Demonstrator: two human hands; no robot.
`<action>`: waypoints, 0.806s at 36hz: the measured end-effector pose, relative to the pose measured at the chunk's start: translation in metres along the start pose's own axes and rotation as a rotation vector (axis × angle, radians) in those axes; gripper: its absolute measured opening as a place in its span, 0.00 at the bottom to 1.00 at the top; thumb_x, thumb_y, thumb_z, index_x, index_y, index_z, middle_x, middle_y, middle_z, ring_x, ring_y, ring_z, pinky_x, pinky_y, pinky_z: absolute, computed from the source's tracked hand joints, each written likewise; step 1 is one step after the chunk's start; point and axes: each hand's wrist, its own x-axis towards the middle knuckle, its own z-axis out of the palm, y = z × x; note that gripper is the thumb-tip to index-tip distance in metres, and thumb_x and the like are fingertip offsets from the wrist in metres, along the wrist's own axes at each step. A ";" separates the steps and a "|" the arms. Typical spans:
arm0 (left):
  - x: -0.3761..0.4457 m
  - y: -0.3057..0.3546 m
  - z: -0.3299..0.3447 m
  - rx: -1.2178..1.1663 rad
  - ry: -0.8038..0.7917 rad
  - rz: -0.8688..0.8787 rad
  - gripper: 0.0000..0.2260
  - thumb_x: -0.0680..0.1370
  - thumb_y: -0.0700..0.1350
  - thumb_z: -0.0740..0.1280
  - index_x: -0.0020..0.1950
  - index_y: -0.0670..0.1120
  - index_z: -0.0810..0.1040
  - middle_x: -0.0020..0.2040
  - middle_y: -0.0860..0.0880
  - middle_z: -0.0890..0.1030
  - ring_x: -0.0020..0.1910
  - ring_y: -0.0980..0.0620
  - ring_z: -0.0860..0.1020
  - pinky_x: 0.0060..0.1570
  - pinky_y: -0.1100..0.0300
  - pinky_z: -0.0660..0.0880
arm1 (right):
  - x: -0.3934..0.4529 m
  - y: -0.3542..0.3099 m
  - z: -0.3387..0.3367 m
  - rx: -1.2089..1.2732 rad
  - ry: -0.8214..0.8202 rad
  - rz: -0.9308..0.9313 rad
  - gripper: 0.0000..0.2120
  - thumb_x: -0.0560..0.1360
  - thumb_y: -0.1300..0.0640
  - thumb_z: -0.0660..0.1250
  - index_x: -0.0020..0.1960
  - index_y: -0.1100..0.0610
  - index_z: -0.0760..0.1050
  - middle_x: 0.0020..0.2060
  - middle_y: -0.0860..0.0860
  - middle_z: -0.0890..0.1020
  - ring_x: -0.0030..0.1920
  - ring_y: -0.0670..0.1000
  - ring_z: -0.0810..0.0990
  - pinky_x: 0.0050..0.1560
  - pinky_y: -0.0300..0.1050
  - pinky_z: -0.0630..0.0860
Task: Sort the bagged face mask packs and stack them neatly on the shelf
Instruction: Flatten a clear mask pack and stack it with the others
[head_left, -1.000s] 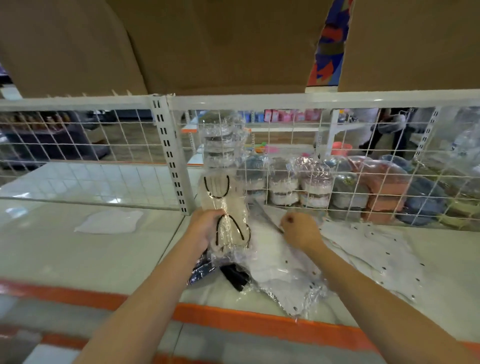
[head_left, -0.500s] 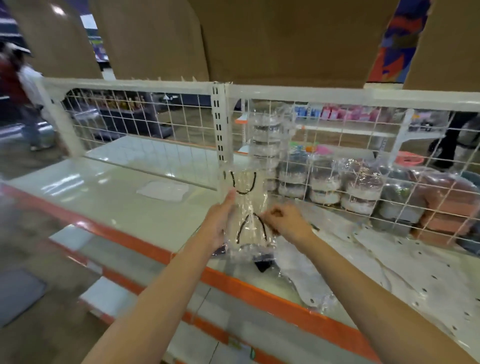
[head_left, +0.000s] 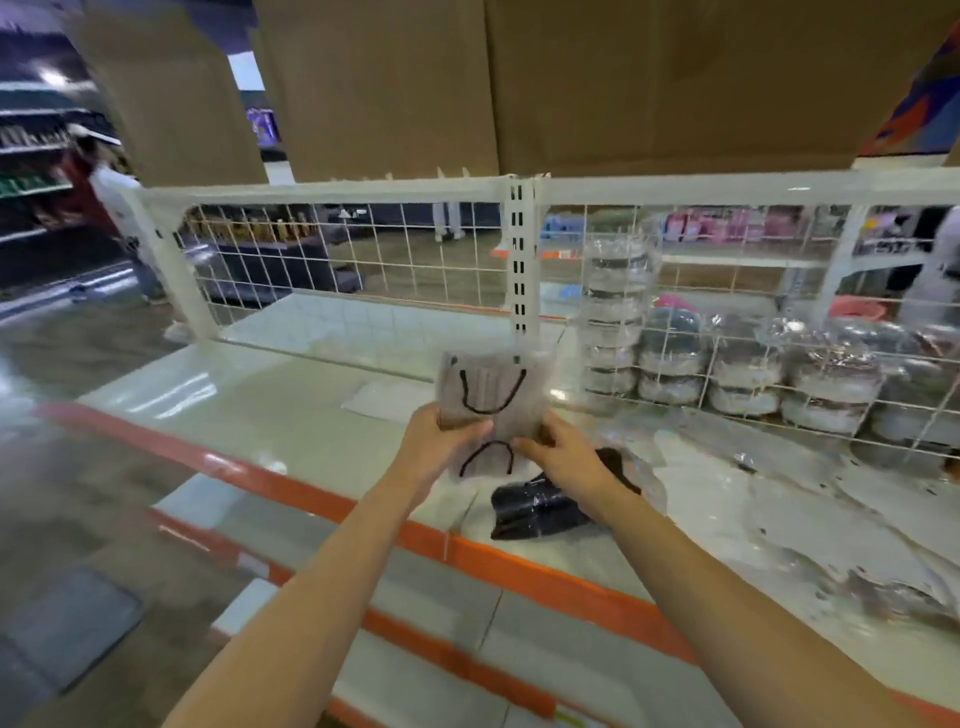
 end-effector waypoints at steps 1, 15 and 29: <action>0.001 -0.010 -0.008 -0.014 -0.020 -0.030 0.14 0.69 0.34 0.73 0.54 0.40 0.81 0.46 0.47 0.84 0.44 0.54 0.83 0.44 0.63 0.79 | 0.000 0.005 0.007 -0.025 -0.035 0.062 0.05 0.76 0.56 0.66 0.45 0.56 0.72 0.37 0.48 0.76 0.38 0.45 0.74 0.40 0.38 0.70; 0.040 -0.020 -0.073 -0.758 0.046 -0.373 0.04 0.77 0.35 0.65 0.47 0.41 0.78 0.46 0.47 0.83 0.46 0.48 0.81 0.57 0.55 0.73 | 0.015 -0.004 0.071 0.518 0.193 0.418 0.09 0.74 0.54 0.69 0.47 0.56 0.71 0.45 0.51 0.77 0.48 0.50 0.76 0.53 0.47 0.72; 0.070 -0.022 -0.191 -0.368 0.084 -0.066 0.08 0.74 0.34 0.68 0.46 0.47 0.76 0.38 0.52 0.81 0.42 0.54 0.79 0.47 0.64 0.75 | 0.054 -0.039 0.089 0.477 0.235 0.095 0.12 0.72 0.64 0.70 0.54 0.66 0.77 0.50 0.59 0.83 0.51 0.56 0.81 0.54 0.49 0.77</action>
